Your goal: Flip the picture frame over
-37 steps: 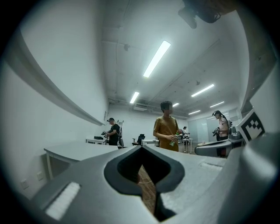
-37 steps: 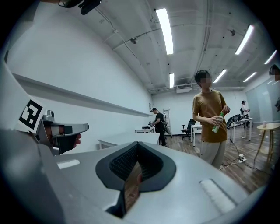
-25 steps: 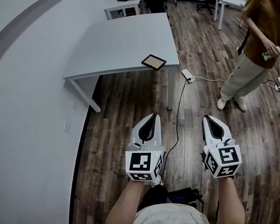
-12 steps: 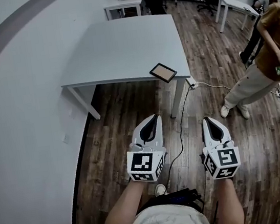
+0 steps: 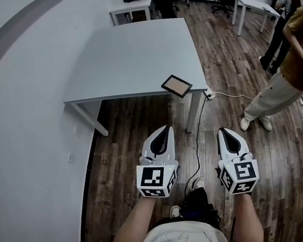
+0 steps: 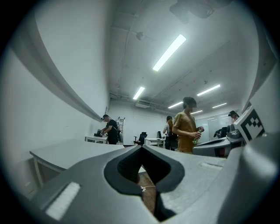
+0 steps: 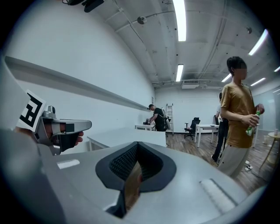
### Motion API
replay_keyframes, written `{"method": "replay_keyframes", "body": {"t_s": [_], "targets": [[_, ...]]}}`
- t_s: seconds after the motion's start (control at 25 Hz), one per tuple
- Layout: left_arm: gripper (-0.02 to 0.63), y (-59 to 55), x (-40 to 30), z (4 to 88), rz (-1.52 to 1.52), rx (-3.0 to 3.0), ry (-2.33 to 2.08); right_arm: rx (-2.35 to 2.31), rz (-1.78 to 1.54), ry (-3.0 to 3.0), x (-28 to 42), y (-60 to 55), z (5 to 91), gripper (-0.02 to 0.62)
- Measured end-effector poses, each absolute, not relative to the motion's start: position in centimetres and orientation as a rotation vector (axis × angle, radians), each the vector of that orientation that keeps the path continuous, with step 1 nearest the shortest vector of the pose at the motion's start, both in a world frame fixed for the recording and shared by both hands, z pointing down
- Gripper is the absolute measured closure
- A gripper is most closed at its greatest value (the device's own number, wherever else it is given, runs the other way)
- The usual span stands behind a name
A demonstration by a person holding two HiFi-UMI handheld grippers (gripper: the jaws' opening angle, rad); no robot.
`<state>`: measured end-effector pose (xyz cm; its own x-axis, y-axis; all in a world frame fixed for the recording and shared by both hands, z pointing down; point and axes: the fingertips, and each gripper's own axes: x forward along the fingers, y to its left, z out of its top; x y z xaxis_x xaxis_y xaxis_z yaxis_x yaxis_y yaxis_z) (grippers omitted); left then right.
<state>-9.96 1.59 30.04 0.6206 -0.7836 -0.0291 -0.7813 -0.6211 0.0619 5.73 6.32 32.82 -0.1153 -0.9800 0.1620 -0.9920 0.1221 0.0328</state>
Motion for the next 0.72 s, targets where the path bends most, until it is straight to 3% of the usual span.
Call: {"method": "replay_keyframes", "body": {"t_s": [0.72], "targets": [[0.606,-11.8,1.6,29.6,-0.015,2.789,-1.463,1.926,0.174,-2.357,17.2,-8.7,33.9,0.572]]}}
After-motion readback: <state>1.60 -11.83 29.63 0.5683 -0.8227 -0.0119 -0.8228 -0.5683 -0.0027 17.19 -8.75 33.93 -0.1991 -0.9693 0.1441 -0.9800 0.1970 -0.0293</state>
